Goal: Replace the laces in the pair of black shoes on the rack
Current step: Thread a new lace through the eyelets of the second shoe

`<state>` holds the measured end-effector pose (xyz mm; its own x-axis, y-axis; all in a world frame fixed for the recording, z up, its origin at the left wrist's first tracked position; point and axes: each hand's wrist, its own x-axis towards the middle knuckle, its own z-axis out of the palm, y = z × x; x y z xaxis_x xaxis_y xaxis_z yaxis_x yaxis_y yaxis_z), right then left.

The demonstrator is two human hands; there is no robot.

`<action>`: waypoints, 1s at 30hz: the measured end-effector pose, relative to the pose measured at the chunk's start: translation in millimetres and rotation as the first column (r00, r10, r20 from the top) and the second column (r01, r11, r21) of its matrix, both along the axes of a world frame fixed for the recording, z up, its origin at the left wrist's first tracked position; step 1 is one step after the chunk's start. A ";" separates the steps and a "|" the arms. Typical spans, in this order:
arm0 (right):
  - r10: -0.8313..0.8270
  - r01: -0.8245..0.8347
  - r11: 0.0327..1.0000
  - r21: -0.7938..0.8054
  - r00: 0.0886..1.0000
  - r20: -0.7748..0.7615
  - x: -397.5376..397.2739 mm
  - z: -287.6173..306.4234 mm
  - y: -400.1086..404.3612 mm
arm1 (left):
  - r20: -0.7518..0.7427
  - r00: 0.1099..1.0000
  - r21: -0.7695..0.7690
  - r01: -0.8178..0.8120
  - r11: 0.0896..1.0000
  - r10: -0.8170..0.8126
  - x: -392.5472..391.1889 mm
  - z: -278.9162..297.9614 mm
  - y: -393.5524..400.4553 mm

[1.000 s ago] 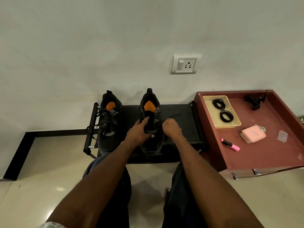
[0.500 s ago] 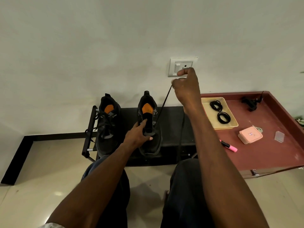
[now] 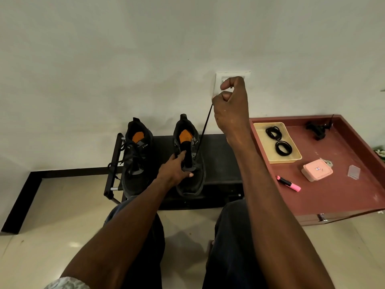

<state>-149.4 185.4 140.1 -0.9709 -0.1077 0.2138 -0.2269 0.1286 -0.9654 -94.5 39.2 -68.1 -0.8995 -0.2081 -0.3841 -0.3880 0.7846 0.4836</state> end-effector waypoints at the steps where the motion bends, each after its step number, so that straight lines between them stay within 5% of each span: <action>1: 0.000 0.000 1.000 -0.012 1.000 -0.016 1.1 -0.3 -0.4 | 0.002 1.000 0.004 0.001 1.000 -0.001 -0.3 0.7 -0.2; 6: -0.136 0.135 0.991 -0.016 0.983 -0.126 -2.1 -19.6 1.2 | 0.007 1.000 -0.002 0.019 1.000 -0.019 1.3 1.3 -1.2; 8: -0.230 0.252 0.950 0.184 0.964 -0.132 -13.0 -36.0 7.7 | -0.034 0.999 -0.005 0.032 0.999 -0.032 6.3 1.6 -1.0; 11: -0.315 0.241 0.678 0.694 0.949 -0.022 -28.7 -64.8 21.7 | -0.113 0.992 -0.030 0.050 0.998 -0.053 11.6 2.5 -5.6; 14: -0.246 0.112 0.491 0.864 0.969 0.013 -20.9 -91.2 17.3 | -0.173 0.984 0.044 -0.026 0.999 0.034 15.1 6.7 -10.4; 17: -0.094 0.008 0.465 0.885 0.995 0.041 -10.6 -120.4 3.0 | -0.166 0.966 0.213 -0.158 0.964 0.196 16.6 12.4 -20.9; 19: 0.030 -0.187 0.524 0.831 0.979 0.201 -9.2 -138.5 -6.0 | -0.179 0.965 0.197 -0.156 0.968 0.192 17.6 12.0 -28.4; 22: 0.139 -0.371 0.485 0.792 0.927 0.349 -7.5 -159.2 -13.3 | -0.169 0.957 0.266 -0.185 0.946 0.234 15.6 9.3 -31.9; 30: 0.126 -0.439 0.463 0.770 0.892 0.433 -12.4 -182.7 -5.2 | -0.127 0.974 0.299 -0.145 0.943 0.189 8.0 6.3 -27.9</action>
